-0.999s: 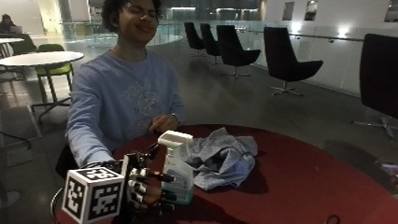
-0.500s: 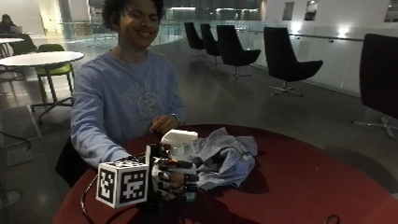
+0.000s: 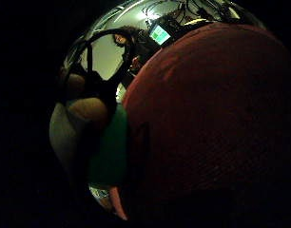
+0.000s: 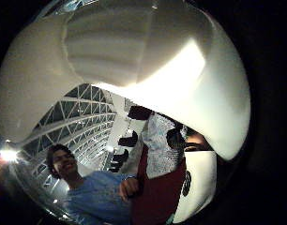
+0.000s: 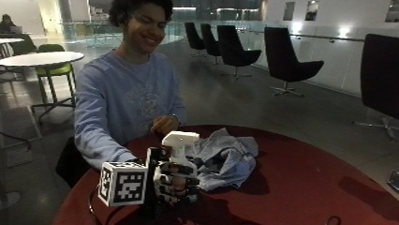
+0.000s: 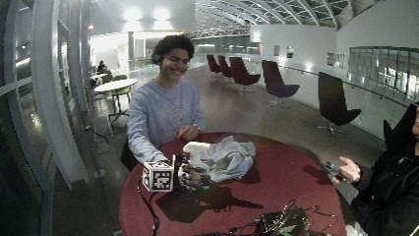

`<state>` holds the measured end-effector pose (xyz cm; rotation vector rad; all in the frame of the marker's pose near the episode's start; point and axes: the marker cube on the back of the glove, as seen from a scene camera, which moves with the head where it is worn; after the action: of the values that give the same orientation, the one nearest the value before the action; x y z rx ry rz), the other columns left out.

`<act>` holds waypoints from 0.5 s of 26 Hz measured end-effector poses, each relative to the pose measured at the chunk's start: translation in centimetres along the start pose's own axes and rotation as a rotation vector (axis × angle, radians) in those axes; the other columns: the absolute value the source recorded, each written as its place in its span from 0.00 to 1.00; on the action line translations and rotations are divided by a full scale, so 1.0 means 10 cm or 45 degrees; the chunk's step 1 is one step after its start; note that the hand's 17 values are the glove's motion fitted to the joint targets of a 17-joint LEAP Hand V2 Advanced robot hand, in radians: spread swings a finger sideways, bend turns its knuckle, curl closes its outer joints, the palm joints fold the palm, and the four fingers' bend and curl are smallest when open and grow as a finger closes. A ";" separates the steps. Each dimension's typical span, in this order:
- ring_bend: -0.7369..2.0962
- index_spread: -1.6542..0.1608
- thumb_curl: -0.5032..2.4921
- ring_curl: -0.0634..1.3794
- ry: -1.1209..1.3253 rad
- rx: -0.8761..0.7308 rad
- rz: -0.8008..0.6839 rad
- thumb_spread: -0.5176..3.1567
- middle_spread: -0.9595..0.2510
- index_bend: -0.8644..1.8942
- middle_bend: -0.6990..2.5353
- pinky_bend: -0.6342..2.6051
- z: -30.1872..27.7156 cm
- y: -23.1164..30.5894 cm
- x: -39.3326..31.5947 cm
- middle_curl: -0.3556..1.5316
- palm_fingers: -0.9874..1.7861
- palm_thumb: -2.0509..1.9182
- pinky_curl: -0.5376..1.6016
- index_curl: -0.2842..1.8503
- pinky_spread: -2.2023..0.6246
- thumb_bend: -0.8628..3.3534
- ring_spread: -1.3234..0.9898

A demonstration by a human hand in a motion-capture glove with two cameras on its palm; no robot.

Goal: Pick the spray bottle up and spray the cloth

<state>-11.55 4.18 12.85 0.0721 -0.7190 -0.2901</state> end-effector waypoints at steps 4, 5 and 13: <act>0.44 0.75 0.31 0.30 0.005 -0.013 -0.004 0.38 0.73 0.35 0.29 0.29 -0.03 0.01 -0.07 0.40 0.73 0.74 0.42 0.25 0.82 0.23 0.53; 0.44 0.75 0.31 0.30 0.005 -0.014 -0.005 0.38 0.73 0.35 0.29 0.29 -0.04 0.00 -0.12 0.40 0.73 0.75 0.42 0.25 0.82 0.23 0.53; 0.45 0.76 0.33 0.30 0.068 -0.045 -0.130 0.36 0.72 0.34 0.29 0.32 -0.14 -0.04 -0.73 0.41 0.77 0.75 0.43 0.25 0.78 0.21 0.54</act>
<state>-15.94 5.89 7.05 0.0832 -0.6584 -0.3969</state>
